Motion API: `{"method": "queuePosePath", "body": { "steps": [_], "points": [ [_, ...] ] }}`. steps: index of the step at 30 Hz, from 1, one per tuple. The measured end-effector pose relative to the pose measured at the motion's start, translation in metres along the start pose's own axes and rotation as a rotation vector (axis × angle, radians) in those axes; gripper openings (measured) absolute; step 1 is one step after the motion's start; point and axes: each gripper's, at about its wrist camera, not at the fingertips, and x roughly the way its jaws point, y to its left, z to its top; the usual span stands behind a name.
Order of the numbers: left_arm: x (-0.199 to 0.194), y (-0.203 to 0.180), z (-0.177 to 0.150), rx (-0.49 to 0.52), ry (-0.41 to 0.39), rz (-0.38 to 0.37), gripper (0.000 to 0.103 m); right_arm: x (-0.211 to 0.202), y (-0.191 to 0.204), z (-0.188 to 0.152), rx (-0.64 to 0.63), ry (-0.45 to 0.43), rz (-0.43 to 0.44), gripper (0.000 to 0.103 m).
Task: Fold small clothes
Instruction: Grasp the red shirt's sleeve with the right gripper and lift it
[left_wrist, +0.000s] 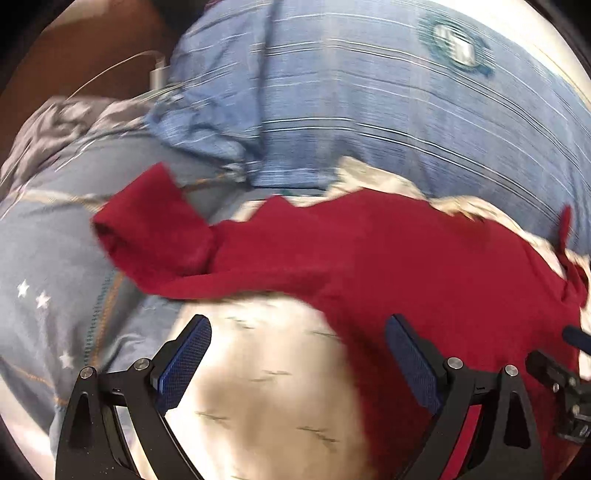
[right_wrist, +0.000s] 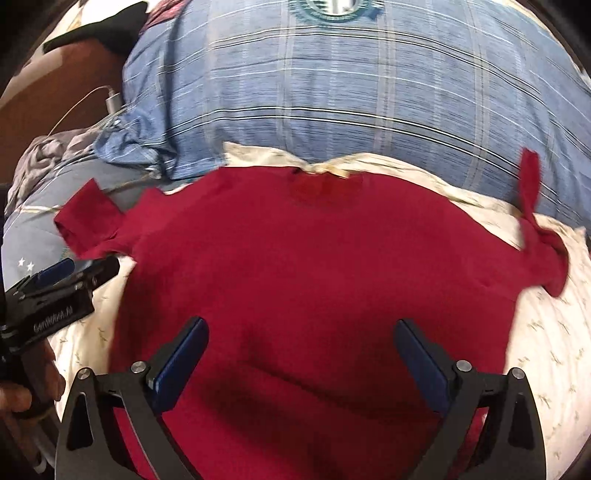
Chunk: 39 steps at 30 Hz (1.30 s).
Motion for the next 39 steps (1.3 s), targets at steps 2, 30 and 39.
{"method": "queuePosePath", "body": {
  "steps": [2,30,39],
  "points": [
    [0.002,0.016,0.004,-0.058,0.010,0.012,0.095,0.005,0.014,0.004,-0.016,0.003,0.031,0.096],
    [0.028,0.107,0.019,-0.289,0.079,0.240,0.095,0.051,0.104,0.044,-0.181,0.019,0.270,0.085],
    [0.008,0.119,0.014,-0.275,0.047,0.155,0.093,0.096,0.179,0.075,-0.301,0.058,0.415,0.076]
  ]
}}
